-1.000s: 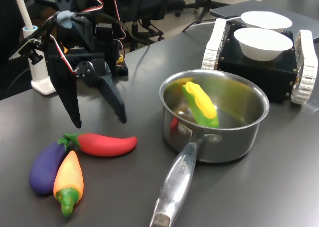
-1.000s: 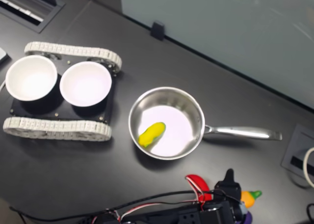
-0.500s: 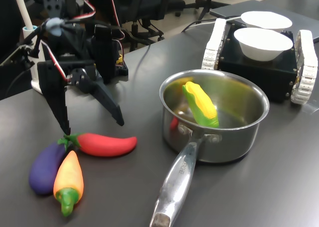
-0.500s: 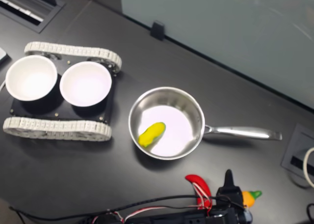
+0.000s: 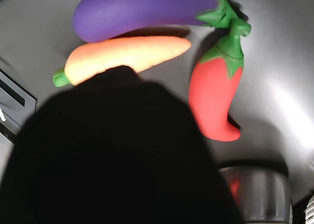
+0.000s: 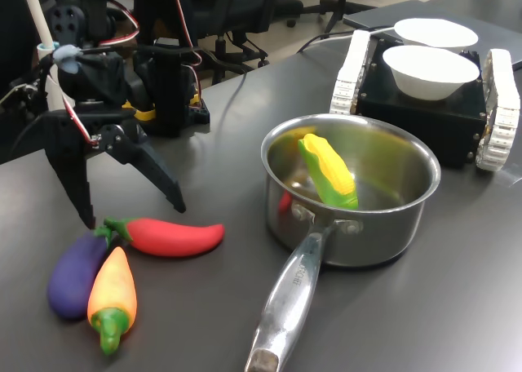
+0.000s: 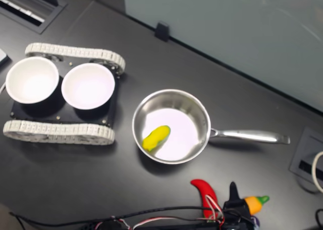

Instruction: Pick up the carrot and place them in the pan

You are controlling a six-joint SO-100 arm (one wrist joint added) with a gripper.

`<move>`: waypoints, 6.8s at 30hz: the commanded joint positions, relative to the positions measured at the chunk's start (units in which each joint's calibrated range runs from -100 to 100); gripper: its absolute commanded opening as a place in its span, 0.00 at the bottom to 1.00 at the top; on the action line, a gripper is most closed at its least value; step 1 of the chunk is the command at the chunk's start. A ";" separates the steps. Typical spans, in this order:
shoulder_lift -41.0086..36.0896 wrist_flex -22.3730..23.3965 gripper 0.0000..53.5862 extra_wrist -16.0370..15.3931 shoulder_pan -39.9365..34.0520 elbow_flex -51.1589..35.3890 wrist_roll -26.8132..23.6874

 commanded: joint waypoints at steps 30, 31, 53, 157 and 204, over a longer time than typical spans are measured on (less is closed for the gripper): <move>4.63 -7.11 0.79 -0.69 0.22 -4.55 1.37; 4.88 -7.45 0.79 -0.69 0.11 -4.64 1.37; 7.50 -11.63 0.72 -0.27 -0.92 -1.10 0.59; -10.72 -11.97 0.01 -7.67 0.34 10.44 -8.50; -35.94 -9.84 0.00 -15.06 -27.53 5.99 -35.26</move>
